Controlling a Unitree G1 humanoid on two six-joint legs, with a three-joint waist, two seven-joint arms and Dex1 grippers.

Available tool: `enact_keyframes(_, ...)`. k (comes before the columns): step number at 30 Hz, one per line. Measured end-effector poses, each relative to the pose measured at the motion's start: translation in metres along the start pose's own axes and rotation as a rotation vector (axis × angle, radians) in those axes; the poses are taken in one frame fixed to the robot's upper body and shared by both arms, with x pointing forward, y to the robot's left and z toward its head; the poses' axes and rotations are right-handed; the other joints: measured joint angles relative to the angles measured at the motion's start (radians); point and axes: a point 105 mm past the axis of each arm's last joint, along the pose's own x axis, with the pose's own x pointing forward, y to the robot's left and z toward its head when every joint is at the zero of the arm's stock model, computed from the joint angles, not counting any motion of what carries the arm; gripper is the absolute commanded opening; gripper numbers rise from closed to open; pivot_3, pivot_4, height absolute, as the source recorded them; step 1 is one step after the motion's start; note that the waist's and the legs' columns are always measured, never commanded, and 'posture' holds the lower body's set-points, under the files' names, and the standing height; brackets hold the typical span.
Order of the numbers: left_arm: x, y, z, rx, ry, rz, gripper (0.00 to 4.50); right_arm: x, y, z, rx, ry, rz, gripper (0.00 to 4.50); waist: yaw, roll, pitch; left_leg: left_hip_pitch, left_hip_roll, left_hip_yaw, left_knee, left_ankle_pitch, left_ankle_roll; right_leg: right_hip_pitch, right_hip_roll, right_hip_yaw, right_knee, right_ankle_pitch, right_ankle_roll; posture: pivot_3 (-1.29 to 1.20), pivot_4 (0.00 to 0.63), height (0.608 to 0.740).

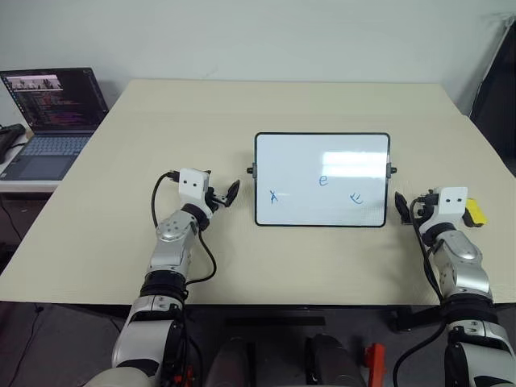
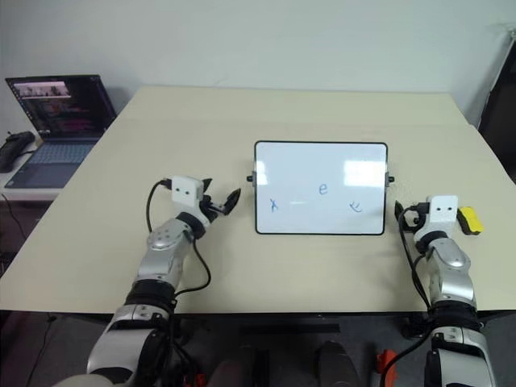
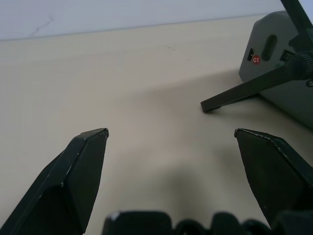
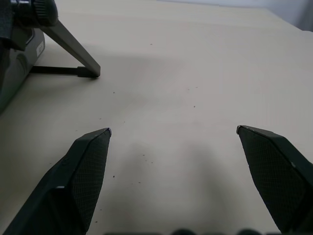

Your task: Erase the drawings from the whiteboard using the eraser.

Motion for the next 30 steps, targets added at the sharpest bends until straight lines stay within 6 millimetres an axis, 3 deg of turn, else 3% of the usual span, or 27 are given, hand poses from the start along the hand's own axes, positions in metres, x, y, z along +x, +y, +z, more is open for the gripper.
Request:
enact_keyframes(9,0.001,-0.007,-0.006,-0.045,0.011,-0.024,4.5,0.003,0.001,0.004,0.006,-0.006,0.011,4.48,0.0,0.0,0.0,0.0,0.0,0.0,0.0,0.0,0.0,0.0,0.0,0.0,0.0,0.0,0.0,0.0,0.15,0.74)
enact_keyframes(15,-0.021,0.007,0.02,0.016,0.003,-0.187,4.5,-0.005,-0.01,0.001,0.003,0.018,0.034,4.48,-0.001,0.0,0.0,0.0,0.0,0.0,-0.001,0.0,0.0,0.0,0.0,0.0,0.0,0.0,-0.001,0.0,0.15,0.74)
enact_keyframes(19,-0.037,0.004,0.042,-0.009,0.017,-0.351,4.5,-0.01,-0.014,0.003,0.006,0.026,0.067,4.48,-0.001,0.0,0.0,0.0,0.001,0.0,-0.001,0.0,0.0,0.0,0.0,0.0,0.0,-0.001,-0.001,0.0,0.15,0.74)
enact_keyframes(23,-0.051,-0.018,0.075,-0.05,0.002,-0.561,4.5,-0.015,-0.029,0.006,-0.001,0.038,0.057,4.48,-0.001,0.0,0.0,0.0,0.001,0.0,-0.001,0.0,0.0,0.0,0.0,0.0,0.0,-0.001,-0.001,0.0,0.15,0.74)
enact_keyframes(25,-0.059,-0.039,0.086,-0.066,0.018,-0.693,4.5,-0.018,-0.035,0.009,-0.006,0.035,0.053,4.48,0.0,0.0,0.0,0.0,0.001,0.0,-0.001,0.0,0.0,0.0,0.0,0.0,0.0,-0.001,-0.001,0.0,0.15,0.74)
enact_keyframes(30,-0.055,-0.102,0.091,-0.117,0.036,-0.917,4.5,-0.03,-0.045,0.007,0.034,0.04,0.063,4.48,0.006,0.0,0.0,0.0,0.0,0.0,0.0,0.0,0.0,0.0,0.0,0.0,0.0,-0.001,-0.001,0.0,0.15,0.74)
